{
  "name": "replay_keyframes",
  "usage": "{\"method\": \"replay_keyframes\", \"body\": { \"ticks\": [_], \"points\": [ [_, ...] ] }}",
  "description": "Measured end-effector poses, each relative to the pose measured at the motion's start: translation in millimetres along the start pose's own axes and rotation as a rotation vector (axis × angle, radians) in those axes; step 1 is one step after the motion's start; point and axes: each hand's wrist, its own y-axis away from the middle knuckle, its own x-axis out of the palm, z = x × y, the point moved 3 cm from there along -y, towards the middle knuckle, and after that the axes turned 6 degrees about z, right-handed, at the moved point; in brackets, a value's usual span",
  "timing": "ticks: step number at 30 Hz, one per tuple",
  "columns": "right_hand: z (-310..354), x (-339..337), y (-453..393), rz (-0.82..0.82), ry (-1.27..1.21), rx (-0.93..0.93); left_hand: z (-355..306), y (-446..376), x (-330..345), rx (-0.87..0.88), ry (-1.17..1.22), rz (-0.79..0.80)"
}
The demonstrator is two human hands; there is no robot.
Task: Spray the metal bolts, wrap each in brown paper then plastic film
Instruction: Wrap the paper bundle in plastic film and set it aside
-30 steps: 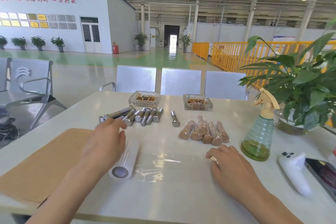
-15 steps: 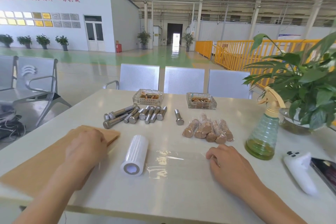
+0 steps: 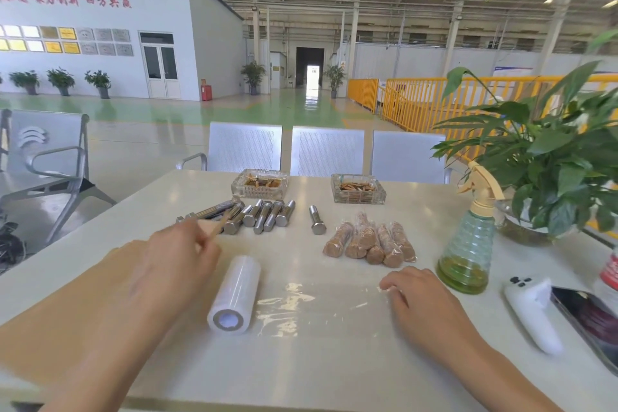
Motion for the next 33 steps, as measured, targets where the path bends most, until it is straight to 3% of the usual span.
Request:
{"method": "replay_keyframes", "body": {
  "ticks": [3,5,7,10,16,18,23,33],
  "points": [
    [2,-15,-5,-0.082,-0.410,0.126,-58,9,8,0.250,0.143,0.052],
    [8,-25,-5,0.006,-0.892,0.259,-93,23,25,0.408,0.184,0.156],
    [15,-32,-4,0.155,-1.164,0.346,-121,41,52,0.537,0.168,0.288],
    [18,-36,-3,0.202,-1.128,0.373,-141,66,89,0.640,0.121,0.499],
    [3,-39,8,0.173,-0.747,0.412,-131,77,103,0.696,0.125,0.681],
    [-1,-38,16,0.154,-0.714,0.429,-121,75,104,0.635,0.064,0.680],
    [-1,-33,31,0.088,-0.699,0.448,-110,80,109,0.601,-0.349,0.525],
    [1,-38,44,0.102,-0.613,0.421,-111,78,108,0.493,-0.393,0.541]
  ]
}}
